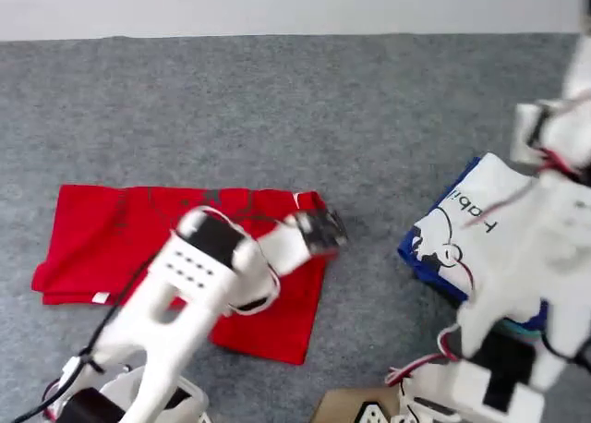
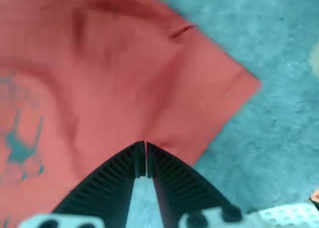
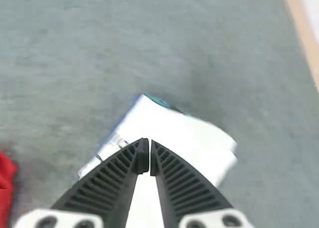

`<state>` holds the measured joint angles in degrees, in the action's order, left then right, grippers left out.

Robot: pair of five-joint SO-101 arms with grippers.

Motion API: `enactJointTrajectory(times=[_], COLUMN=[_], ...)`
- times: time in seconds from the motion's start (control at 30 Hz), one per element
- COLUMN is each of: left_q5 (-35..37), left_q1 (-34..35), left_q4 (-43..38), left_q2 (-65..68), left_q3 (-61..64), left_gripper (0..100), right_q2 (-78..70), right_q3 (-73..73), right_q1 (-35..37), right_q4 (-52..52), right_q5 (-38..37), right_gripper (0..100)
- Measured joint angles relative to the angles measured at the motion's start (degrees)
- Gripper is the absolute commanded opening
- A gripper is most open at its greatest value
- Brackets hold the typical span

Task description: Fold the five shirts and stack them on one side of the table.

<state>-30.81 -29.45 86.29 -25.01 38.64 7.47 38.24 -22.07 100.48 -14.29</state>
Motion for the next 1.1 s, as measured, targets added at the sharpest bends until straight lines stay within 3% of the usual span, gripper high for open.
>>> enactJointTrajectory(times=[0.3, 0.7, 0.83, 1.1], left_q5=[0.18, 0.35, 0.44, 0.26], left_q1=[-6.95, -7.38, -7.38, -7.47], left_q4=[-9.58, -14.68, -17.23, -21.36], left_q2=[-0.09, -0.26, -0.26, -0.26], left_q3=[15.12, 21.27, 23.56, 26.11], left_gripper=[13, 20, 18, 1], right_q2=[17.41, 28.48, 30.86, 33.14], right_q3=[-19.60, -25.58, -25.58, -25.58], right_q1=[-11.34, -18.02, -18.29, -18.29], right_q4=[0.00, 0.00, 0.00, 0.09], right_q5=[-6.95, -9.41, -9.41, -9.41], right_gripper=[0.9, 0.9, 0.9, 0.9])
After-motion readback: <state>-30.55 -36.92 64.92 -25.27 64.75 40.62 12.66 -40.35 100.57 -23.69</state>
